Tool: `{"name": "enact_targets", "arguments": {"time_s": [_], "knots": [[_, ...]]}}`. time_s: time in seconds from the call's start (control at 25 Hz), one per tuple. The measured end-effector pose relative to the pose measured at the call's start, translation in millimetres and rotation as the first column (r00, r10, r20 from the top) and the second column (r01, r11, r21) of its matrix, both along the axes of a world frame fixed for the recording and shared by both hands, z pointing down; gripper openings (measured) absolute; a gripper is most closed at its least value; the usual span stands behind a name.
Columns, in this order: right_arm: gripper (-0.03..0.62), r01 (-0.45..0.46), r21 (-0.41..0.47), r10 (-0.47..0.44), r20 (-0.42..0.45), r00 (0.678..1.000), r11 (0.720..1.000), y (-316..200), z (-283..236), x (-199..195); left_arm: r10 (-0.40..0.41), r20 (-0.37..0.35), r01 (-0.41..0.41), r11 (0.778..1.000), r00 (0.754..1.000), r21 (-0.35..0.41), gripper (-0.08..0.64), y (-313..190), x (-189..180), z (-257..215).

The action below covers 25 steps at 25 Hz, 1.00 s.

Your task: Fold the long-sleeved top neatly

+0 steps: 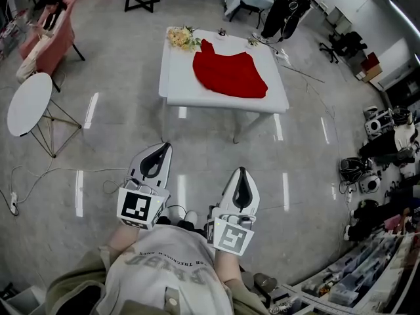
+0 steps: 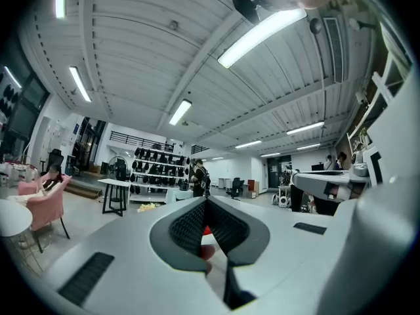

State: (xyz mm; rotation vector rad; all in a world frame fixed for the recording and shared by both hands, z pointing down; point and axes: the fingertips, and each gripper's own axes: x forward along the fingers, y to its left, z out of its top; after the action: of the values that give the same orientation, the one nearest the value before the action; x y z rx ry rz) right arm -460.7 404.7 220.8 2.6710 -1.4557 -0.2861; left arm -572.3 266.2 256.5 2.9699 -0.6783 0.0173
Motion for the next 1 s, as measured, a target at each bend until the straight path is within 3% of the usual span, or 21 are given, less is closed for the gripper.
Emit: {"name": "enact_targets", "arguments": {"time_s": [0.32, 0.48, 0.56, 0.6, 0.64, 0.76, 1.0], "knots": [[0.0, -0.043, -0.004, 0.043, 0.026, 0.999, 0.999, -7, 7, 5, 0.045, 0.017, -0.045, 0.999, 0.999, -0.004, 0.012, -14, 10, 6], [0.002, 0.043, 0.045, -0.047, 0.104, 0.993, 0.998, -13, 10, 13, 0.09, 0.041, -0.089, 0.996, 0.995, -0.03, 0.014, -22, 29, 11], [0.179, 0.094, 0.04, -0.099, 0.14, 0.985, 0.995, -16, 17, 23, 0.123, 0.037, -0.121, 0.991, 0.992, -0.053, 0.024, -25, 39, 15], [0.263, 0.105, 0.039, -0.11, 0.153, 0.982, 0.994, -16, 20, 30, 0.138, 0.035, -0.135, 0.989, 0.99, -0.066, 0.068, -27, 45, 19], [0.298, 0.107, 0.036, -0.112, 0.159, 0.981, 0.994, -16, 23, 38, 0.149, 0.036, -0.146, 0.986, 0.988, -0.077, 0.139, -30, 51, 23], [0.328, 0.094, 0.023, -0.096, 0.16, 0.982, 0.995, -14, 31, 68, 0.16, 0.05, -0.154, 0.983, 0.986, -0.103, 0.246, -40, 75, 35], [0.328, 0.11, 0.006, -0.11, 0.165, 0.98, 0.994, -32, 39, 140, 0.126, 0.101, -0.118, 0.989, 0.987, -0.087, 0.304, -62, 135, 43]]}}
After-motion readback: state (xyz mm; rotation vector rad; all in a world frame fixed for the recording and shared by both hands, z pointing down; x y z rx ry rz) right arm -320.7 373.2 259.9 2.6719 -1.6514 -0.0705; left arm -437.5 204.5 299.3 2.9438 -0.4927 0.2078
